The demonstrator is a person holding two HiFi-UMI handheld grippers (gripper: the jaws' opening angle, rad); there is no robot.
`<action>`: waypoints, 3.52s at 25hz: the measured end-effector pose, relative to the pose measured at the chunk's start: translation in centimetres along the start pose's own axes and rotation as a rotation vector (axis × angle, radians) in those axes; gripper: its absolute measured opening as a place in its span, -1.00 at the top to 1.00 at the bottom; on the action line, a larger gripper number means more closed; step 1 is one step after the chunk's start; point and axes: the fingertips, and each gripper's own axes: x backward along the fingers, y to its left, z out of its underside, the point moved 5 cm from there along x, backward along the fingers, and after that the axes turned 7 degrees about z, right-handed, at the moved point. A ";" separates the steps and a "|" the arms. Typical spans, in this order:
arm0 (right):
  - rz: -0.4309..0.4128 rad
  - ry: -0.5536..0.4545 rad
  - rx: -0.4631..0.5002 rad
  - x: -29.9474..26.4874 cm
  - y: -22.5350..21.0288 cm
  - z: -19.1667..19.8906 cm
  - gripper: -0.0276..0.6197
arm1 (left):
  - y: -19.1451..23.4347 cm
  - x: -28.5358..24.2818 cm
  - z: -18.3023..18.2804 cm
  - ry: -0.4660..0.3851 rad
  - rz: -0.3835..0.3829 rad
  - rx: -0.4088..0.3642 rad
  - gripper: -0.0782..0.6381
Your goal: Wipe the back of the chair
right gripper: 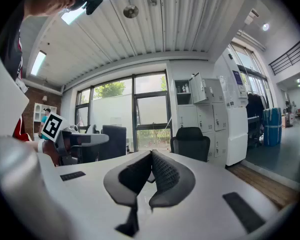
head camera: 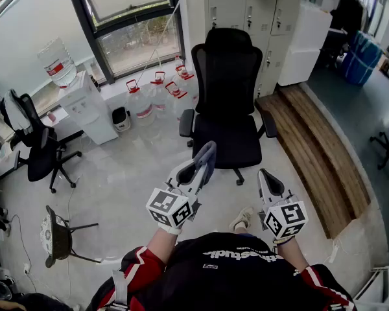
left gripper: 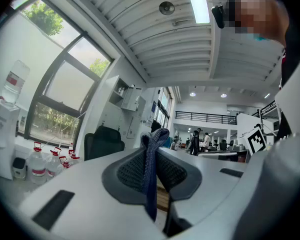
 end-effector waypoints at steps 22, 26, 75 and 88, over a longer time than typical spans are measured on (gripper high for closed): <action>-0.048 0.045 -0.063 -4.1 -5.3 1.1 0.87 | 1.9 -5.7 1.5 0.052 -0.053 0.034 0.61; -0.061 0.056 -0.073 -6.9 -8.4 0.3 0.87 | 3.2 -9.1 0.9 0.066 -0.076 0.032 0.61; 0.006 0.049 -0.104 -44.0 -34.9 -6.5 0.87 | 28.2 -52.3 -1.7 0.145 0.071 0.093 0.61; 0.237 0.043 -0.099 -54.9 -36.5 -8.2 0.87 | 39.9 -67.5 0.0 0.229 0.321 0.205 0.61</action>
